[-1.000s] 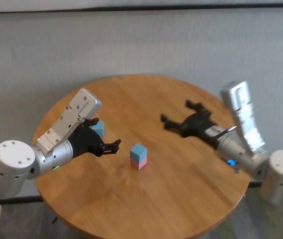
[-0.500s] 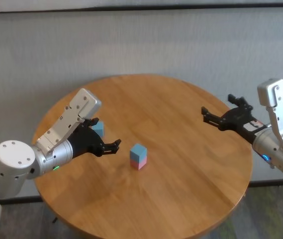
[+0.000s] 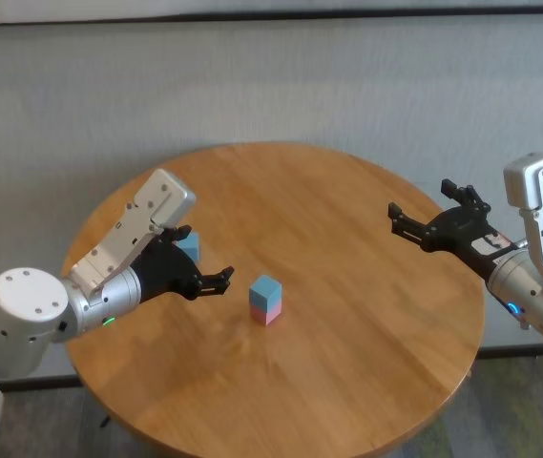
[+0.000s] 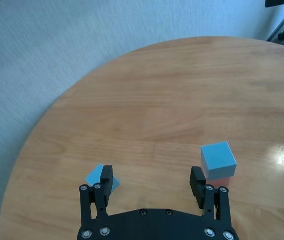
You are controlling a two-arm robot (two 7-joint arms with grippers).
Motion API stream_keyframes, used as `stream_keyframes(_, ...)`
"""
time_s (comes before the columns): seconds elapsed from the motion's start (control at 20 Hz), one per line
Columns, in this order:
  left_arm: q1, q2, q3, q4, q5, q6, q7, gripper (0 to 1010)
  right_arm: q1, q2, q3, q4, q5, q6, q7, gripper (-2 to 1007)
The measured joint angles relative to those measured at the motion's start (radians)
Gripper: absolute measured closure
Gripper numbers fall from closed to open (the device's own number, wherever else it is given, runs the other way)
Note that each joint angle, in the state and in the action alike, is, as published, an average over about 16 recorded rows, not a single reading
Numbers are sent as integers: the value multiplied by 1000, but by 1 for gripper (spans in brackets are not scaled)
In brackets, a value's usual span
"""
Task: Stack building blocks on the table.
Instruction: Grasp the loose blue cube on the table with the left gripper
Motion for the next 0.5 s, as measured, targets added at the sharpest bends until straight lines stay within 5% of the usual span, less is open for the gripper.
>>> stream_keyframes(0.5, 10, -5, -22, -62, 20, 104, 20, 10, 0, -2, -2, -1, 0, 2, 0, 5)
